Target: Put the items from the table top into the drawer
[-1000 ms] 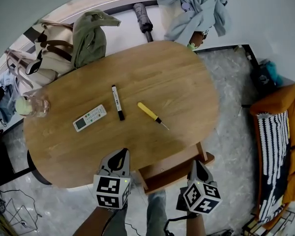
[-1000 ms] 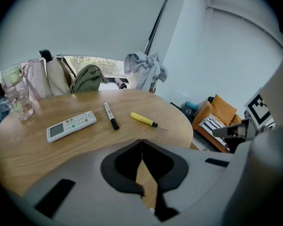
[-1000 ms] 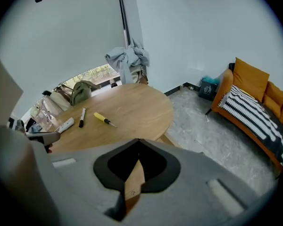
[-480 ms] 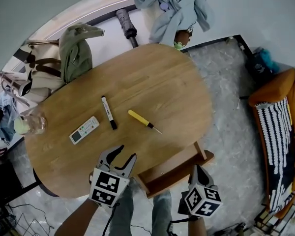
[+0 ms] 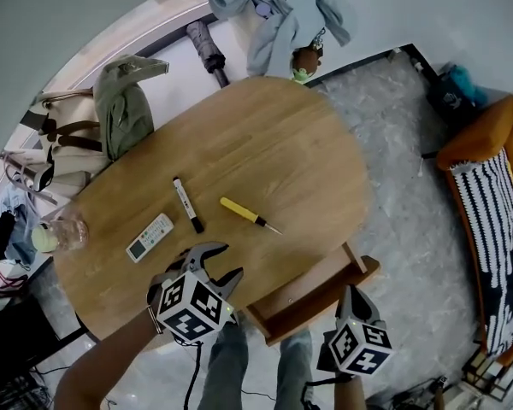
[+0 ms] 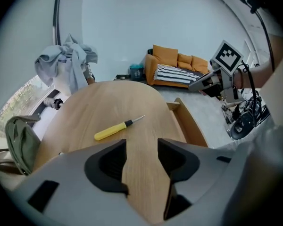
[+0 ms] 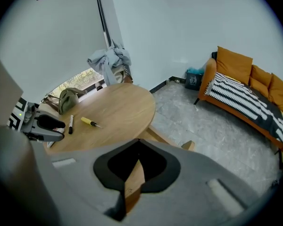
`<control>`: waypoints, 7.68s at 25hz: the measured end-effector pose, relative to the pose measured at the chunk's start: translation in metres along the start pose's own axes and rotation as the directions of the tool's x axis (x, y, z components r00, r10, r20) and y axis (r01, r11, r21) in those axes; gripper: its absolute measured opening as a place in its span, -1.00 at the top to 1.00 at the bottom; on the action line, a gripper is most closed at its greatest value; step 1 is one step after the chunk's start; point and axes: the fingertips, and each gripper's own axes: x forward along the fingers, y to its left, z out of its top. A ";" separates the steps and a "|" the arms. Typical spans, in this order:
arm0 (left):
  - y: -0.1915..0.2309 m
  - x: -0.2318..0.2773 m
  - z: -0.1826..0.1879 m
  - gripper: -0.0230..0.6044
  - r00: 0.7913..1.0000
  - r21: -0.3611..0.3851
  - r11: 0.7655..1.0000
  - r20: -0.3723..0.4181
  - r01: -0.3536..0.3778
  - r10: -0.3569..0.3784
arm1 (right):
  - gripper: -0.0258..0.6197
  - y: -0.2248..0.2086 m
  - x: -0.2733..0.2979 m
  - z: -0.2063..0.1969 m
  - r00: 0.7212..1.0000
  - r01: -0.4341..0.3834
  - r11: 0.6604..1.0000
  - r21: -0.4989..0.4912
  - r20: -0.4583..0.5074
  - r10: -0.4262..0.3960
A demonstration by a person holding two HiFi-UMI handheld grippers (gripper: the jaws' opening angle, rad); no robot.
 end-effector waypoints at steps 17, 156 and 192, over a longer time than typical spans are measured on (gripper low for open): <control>0.058 0.056 0.032 0.27 0.994 0.474 0.874 -0.068 0.104 -0.082 | 0.91 -0.010 0.012 -0.028 0.997 0.080 0.982 0.172 0.009 -0.083; -0.184 0.151 0.027 0.46 0.995 -0.385 0.920 -0.094 -0.075 0.042 | 0.91 -0.166 -0.009 -0.092 0.990 0.032 0.997 0.077 -0.138 -0.021; -0.011 -0.029 -0.073 0.47 0.880 -0.814 0.480 -0.078 -0.327 0.468 | 0.91 0.080 0.012 0.000 0.977 -0.202 0.930 -0.306 -0.123 0.172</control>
